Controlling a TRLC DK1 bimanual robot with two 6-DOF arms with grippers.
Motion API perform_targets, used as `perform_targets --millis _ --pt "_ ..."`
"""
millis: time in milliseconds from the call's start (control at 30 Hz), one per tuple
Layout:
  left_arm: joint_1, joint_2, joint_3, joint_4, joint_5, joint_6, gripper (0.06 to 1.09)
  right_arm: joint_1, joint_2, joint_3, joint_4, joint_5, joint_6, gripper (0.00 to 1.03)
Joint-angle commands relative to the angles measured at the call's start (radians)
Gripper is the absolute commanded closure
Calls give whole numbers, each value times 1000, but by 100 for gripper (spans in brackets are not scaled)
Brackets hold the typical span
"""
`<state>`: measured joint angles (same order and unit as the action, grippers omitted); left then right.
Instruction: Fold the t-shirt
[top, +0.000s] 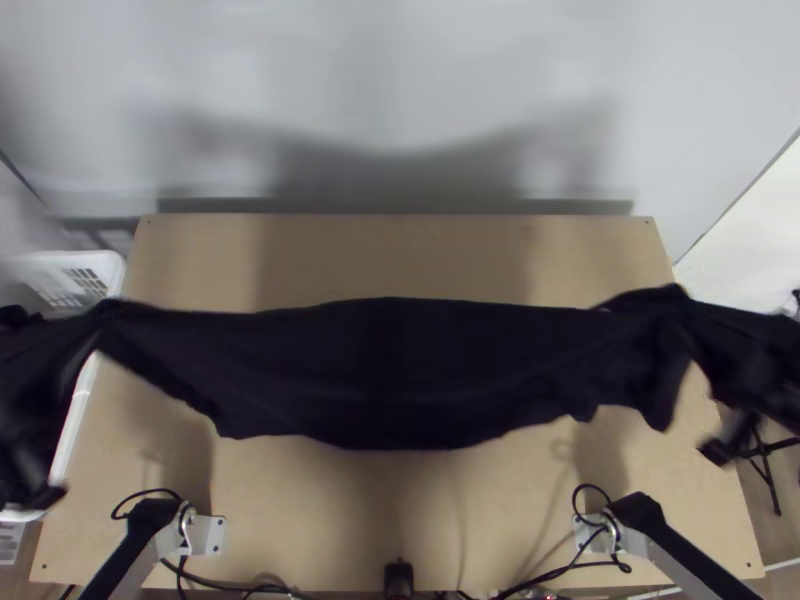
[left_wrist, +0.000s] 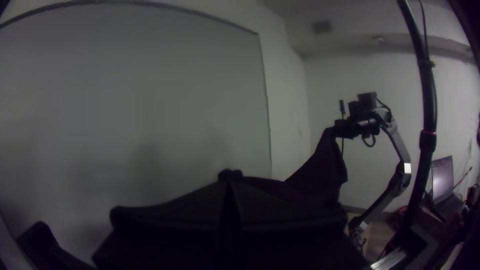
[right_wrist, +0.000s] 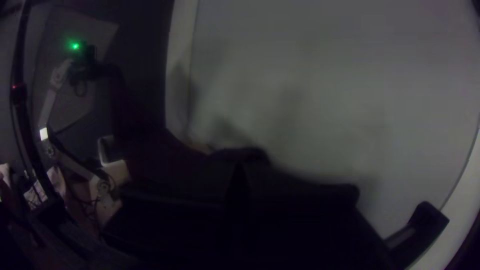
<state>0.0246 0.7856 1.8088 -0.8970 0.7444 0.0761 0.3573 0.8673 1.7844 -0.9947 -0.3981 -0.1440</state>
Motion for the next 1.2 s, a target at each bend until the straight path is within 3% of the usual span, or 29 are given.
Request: perform_targets --millis 0,300,400,500,833,1167 --pt "21 -103 43 64 7 -93 104 0 -88 70 18 -7 35 100" --pt "129 -198 76 95 13 -208 104 -63 -175 75 31 -54 92 100" --pt "138 -232 -65 139 9 -205 104 -69 -182 29 57 -53 93 100" --pt "129 -224 -236 156 -10 -95 104 -75 -163 -74 102 -45 58 100" --pt "132 -137 -778 428 -16 60 104 -69 -93 -563 481 -44 40 100" --pt "156 161 -867 727 -22 86 104 -150 210 -743 806 -44 -25 100"
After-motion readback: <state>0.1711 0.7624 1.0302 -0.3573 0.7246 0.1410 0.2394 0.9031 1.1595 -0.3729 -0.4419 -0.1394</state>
